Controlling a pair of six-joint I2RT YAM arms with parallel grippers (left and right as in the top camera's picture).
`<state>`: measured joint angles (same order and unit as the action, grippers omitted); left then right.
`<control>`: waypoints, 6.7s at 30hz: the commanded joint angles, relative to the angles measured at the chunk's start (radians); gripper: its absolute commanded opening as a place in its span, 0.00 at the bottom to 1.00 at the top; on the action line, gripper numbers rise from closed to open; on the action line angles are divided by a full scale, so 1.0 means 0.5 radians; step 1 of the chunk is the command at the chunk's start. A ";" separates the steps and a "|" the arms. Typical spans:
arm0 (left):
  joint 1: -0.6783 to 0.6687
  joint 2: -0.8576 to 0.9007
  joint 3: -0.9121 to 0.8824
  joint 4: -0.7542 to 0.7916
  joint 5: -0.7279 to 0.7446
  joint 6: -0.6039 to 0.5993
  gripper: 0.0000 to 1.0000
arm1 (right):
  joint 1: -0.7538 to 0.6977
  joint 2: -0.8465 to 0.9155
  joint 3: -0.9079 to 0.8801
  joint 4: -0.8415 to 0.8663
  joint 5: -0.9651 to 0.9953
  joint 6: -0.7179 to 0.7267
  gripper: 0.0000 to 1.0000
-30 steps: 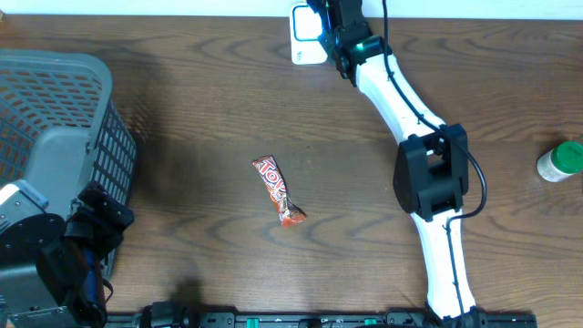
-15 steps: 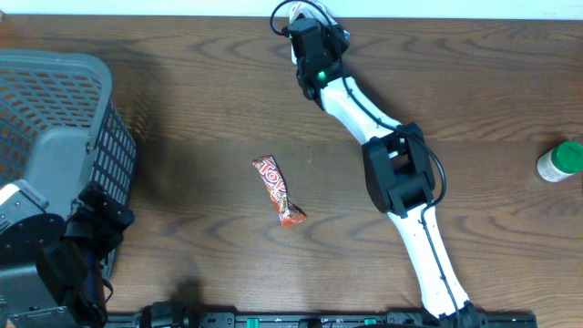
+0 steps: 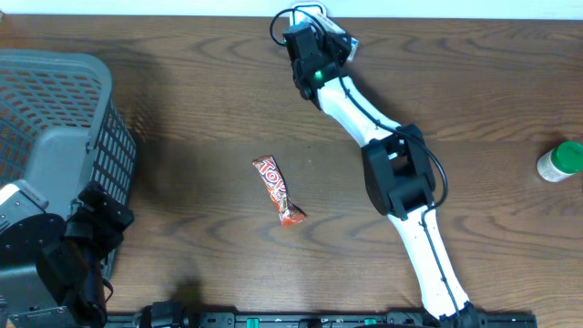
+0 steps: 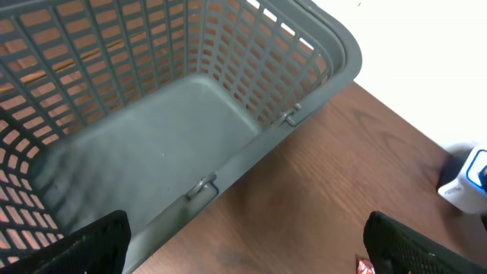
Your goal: Scan the item barcode
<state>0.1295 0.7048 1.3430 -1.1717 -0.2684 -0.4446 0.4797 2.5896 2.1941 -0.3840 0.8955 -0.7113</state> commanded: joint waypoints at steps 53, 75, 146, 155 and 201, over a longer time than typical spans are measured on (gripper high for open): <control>0.010 -0.002 0.005 -0.005 -0.027 0.010 0.98 | -0.661 -0.921 -0.206 -2.179 -2.507 1.427 0.99; 0.010 -0.002 0.005 -0.005 -0.027 0.010 0.98 | 1.019 -0.921 -0.735 -2.063 -1.232 2.074 0.99; 0.010 -0.002 0.005 -0.005 -0.027 0.010 0.98 | -0.009 -1.031 -1.633 -1.476 -3.684 1.144 0.01; 0.010 -0.002 0.005 -0.005 -0.027 0.010 0.98 | -0.068 -1.031 -1.633 -1.479 -3.550 1.266 0.10; 0.010 -0.002 0.005 -0.005 -0.027 0.010 0.98 | -0.325 -1.047 -1.575 -1.314 -2.819 1.561 0.99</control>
<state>0.1295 0.7048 1.3430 -1.1713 -0.2684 -0.4446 0.2901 2.0693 1.3987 -1.0660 -0.5182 0.1127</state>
